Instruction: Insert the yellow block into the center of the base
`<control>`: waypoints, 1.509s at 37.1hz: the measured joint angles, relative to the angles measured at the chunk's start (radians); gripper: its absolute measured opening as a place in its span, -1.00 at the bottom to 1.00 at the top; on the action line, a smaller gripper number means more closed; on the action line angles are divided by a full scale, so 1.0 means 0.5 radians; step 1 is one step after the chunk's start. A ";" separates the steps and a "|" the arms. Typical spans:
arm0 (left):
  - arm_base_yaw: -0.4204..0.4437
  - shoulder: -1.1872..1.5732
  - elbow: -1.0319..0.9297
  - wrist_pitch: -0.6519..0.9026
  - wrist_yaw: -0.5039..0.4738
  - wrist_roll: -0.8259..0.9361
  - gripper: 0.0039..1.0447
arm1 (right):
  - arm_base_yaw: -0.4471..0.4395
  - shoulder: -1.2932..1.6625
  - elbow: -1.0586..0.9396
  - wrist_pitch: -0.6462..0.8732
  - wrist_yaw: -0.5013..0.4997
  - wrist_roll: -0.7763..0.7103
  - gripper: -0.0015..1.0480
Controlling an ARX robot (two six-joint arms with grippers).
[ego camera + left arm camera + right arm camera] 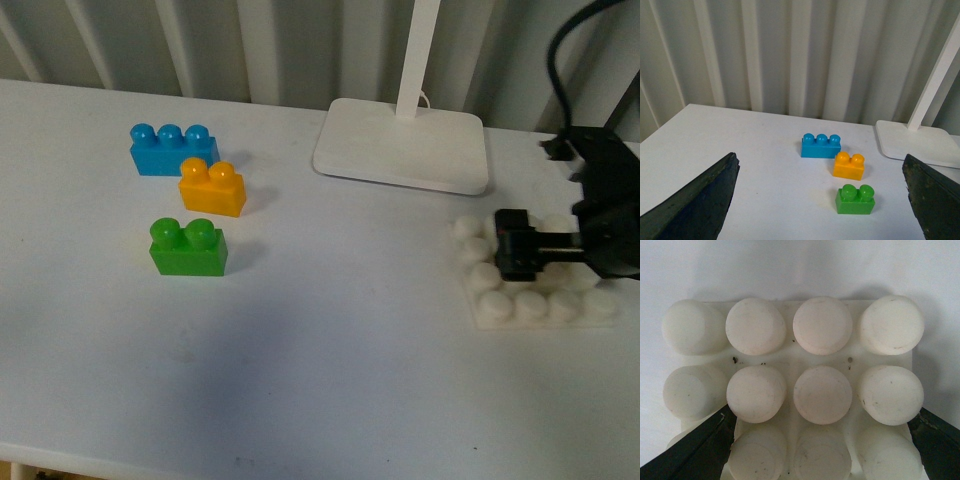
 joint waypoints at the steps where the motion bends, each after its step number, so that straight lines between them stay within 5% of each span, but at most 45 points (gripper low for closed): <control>1: 0.000 0.000 0.000 0.000 -0.001 0.000 0.88 | 0.036 0.011 0.024 -0.012 0.004 0.034 0.83; 17: 0.000 0.000 0.000 0.000 -0.001 0.000 0.88 | 0.485 0.177 0.397 -0.197 0.054 0.456 0.83; 36: 0.000 0.000 0.000 0.000 -0.001 0.000 0.88 | 0.669 0.296 0.636 -0.246 0.107 0.761 0.83; 45: 0.000 0.000 0.000 0.000 -0.001 0.000 0.88 | 0.482 -0.005 0.330 -0.031 0.051 0.762 0.83; 56: 0.000 0.000 0.000 0.000 -0.001 0.000 0.88 | -0.123 -1.277 -0.363 0.140 -0.129 0.500 0.81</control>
